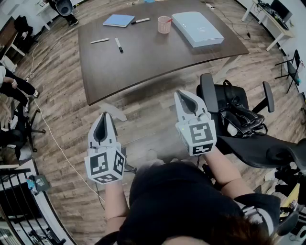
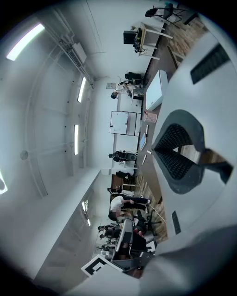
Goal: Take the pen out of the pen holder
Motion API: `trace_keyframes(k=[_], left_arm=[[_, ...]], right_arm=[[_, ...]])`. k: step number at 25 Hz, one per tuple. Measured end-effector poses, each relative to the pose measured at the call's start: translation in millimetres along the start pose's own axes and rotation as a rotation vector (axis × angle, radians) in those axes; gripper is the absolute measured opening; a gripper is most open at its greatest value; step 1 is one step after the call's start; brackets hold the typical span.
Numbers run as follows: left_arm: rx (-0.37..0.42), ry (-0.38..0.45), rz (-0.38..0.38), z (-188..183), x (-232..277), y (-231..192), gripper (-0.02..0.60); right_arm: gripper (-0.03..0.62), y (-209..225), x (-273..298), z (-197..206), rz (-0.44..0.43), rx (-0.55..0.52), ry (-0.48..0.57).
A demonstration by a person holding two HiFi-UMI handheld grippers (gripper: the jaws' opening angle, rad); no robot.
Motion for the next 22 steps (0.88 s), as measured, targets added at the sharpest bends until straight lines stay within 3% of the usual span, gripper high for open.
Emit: trace_keyframes(k=[22], left_arm=[[-0.010, -0.032, 0.062, 10.3, 21.4, -58.9, 0.028]], right_arm=[[0.017, -44.6, 47.8, -24.0, -0.008, -0.029, 0.018]])
Point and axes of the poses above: the fingertips, and each gripper's own axes: x forward along the fingers, y to its right, z out of its underside, the point moved 4 cm from there along -x, backward along the fingers, and after that the axes turned 7 degrees about -y, right-handed, at the moved point
